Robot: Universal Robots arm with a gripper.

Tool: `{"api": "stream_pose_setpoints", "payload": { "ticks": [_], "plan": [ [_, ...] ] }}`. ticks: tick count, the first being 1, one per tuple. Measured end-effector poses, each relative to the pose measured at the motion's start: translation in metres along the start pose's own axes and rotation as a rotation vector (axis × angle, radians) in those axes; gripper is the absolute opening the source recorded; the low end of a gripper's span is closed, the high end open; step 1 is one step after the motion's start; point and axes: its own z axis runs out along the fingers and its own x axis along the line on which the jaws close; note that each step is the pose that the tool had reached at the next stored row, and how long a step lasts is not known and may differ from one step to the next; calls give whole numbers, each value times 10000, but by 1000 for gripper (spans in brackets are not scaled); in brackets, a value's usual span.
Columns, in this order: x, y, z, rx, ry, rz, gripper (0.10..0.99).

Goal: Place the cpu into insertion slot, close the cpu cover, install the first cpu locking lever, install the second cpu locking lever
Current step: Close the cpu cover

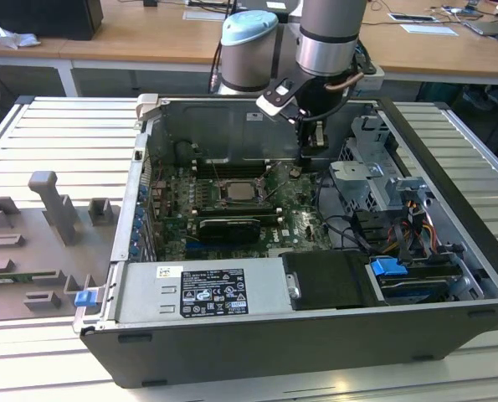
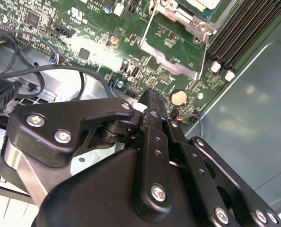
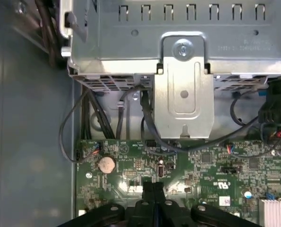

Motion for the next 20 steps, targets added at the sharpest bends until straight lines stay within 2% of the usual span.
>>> {"api": "stream_pose_setpoints", "payload": {
  "ticks": [5, 7, 12, 16, 20],
  "plan": [
    [-2, -13, 95, 0, 3, -28, 106],
    [-2, -63, 120, 1, 5, -82, 106],
    [-3, -179, 132, 2, 7, -130, 106],
    [-4, -219, 140, 6, 7, -150, 106],
    [-4, -228, 140, 7, 9, -171, 106]
  ]
}}
